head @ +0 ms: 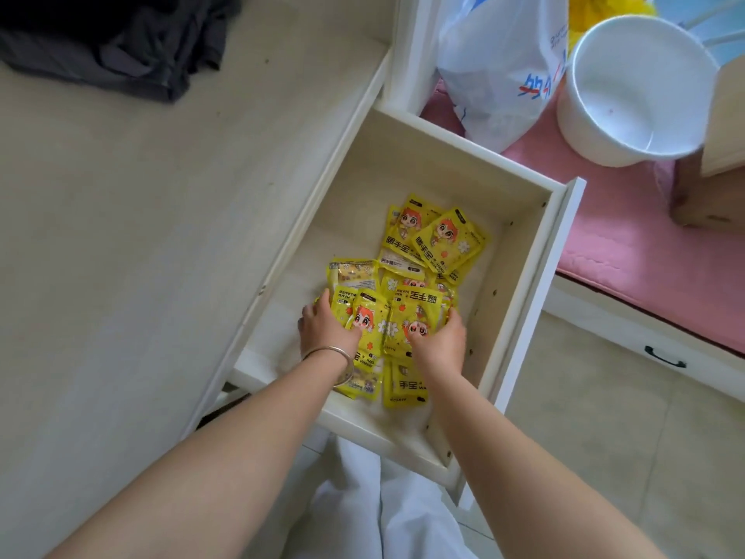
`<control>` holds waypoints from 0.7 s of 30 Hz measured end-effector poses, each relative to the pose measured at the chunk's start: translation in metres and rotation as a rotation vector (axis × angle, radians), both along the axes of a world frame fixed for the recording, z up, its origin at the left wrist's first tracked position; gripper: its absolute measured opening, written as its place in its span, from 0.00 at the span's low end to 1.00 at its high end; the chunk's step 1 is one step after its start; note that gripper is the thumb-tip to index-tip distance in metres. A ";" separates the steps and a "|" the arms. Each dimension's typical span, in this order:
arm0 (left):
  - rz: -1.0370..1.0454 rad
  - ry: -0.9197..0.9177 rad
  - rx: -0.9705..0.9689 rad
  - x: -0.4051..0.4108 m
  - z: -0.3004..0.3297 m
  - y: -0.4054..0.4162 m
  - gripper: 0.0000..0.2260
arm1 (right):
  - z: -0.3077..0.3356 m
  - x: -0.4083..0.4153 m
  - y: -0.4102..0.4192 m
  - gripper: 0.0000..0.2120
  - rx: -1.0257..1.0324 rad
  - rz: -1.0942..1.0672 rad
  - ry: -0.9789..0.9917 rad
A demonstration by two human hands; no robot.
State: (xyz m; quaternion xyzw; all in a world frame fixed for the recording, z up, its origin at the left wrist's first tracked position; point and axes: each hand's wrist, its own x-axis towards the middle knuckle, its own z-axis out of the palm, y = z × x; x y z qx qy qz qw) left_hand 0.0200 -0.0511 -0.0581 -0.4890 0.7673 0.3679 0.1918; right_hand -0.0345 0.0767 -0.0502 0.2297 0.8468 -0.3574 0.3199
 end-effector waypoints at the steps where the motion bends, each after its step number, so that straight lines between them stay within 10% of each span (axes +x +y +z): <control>1: -0.010 0.005 -0.027 0.002 0.006 0.000 0.35 | 0.006 0.001 -0.001 0.40 0.031 0.037 0.038; 21: 0.591 0.525 -0.436 0.274 0.173 0.020 0.11 | 0.167 0.183 -0.065 0.11 -0.358 1.072 0.249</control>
